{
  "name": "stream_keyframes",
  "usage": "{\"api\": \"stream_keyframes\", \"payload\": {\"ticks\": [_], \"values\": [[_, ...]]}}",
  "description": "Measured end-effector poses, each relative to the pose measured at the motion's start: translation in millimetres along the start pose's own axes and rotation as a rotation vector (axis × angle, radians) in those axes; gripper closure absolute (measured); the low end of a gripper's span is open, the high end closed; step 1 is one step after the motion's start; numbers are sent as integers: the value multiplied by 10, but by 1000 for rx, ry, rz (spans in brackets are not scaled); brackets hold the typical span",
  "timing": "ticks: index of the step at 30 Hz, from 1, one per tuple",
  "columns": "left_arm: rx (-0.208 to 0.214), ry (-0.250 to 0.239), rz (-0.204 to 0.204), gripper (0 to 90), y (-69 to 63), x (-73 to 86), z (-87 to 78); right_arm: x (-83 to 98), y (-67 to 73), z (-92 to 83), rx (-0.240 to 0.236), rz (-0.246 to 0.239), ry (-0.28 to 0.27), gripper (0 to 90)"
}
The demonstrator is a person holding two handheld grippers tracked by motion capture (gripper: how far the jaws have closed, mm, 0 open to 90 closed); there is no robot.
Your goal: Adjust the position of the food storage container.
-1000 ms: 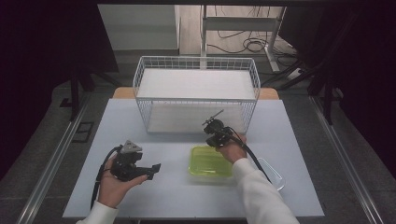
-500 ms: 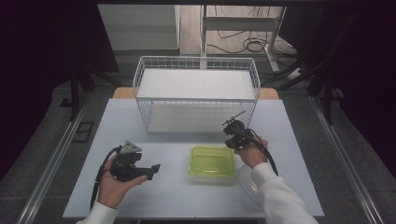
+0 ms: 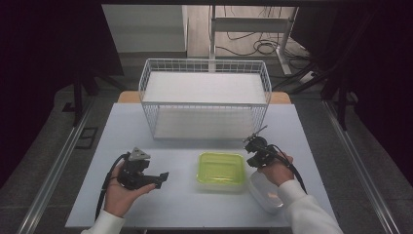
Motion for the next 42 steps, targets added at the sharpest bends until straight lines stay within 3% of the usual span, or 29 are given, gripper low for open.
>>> {"api": "stream_keyframes", "payload": {"ticks": [14,28,42], "values": [[-4,6,-1,187,10,15,16,-36,85,78,-31,-28,36,890],[-4,20,3,185,20,29,52,-225,302,135,-72,-79,26,890],[-7,33,-10,185,71,56,82,-386,411,206,-102,-107,0,890]]}}
Point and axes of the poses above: each handheld gripper's, and its own axes: z roughly forward along the jaws, x roughly out of its underside, y roughly to its left, the point moved 2 cm from there along z, roughly forward along the jaws, and after that the axes turned 15 degrees about -z, right-handed, at the moved point
